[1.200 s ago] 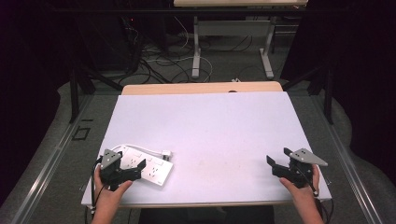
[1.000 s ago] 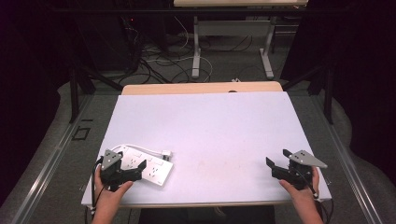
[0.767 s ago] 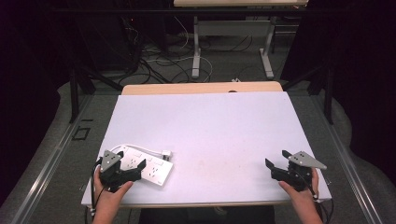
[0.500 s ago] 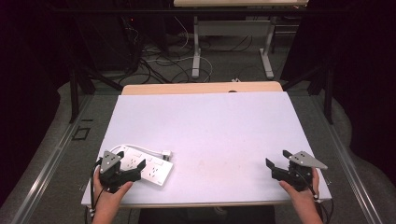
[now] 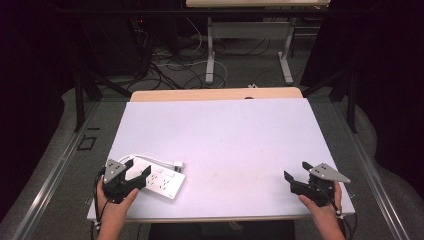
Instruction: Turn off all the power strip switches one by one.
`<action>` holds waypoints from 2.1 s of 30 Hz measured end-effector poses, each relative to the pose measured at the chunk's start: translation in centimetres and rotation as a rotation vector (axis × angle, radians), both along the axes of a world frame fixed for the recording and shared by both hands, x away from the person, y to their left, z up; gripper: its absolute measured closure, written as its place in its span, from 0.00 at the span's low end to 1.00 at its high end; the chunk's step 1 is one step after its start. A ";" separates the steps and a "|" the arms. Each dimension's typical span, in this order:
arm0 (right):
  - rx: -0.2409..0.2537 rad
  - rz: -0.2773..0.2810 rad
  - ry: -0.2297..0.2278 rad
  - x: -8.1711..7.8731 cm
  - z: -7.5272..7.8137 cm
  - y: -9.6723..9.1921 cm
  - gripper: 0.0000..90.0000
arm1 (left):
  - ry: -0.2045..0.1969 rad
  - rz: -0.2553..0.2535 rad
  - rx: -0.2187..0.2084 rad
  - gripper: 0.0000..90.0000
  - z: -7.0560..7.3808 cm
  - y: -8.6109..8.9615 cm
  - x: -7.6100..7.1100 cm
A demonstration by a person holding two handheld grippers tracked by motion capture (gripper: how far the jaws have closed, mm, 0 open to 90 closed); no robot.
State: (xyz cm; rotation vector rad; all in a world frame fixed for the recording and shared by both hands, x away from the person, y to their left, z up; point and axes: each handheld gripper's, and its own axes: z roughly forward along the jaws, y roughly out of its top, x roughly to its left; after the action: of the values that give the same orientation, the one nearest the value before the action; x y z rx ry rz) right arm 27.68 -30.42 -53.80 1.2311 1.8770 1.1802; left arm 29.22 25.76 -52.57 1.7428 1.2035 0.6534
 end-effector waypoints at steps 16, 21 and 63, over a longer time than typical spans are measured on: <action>-0.002 0.003 -0.017 -0.1 0.2 0.2 0.24 | 0.120 0.028 0.024 0.59 1.8 1.0 2.0; 0.013 0.003 -0.011 -0.1 0.2 0.1 0.24 | 0.186 0.003 0.060 0.72 2.1 0.7 3.2; 0.016 0.001 -0.010 -0.1 0.0 0.0 0.23 | 0.409 0.143 0.156 1.00 1.0 3.2 7.0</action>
State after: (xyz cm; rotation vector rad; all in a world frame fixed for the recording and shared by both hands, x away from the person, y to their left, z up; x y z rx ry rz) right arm 27.56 -30.44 -53.78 1.2308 1.8642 1.2013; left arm 36.22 28.98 -51.60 1.9975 1.6039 0.4957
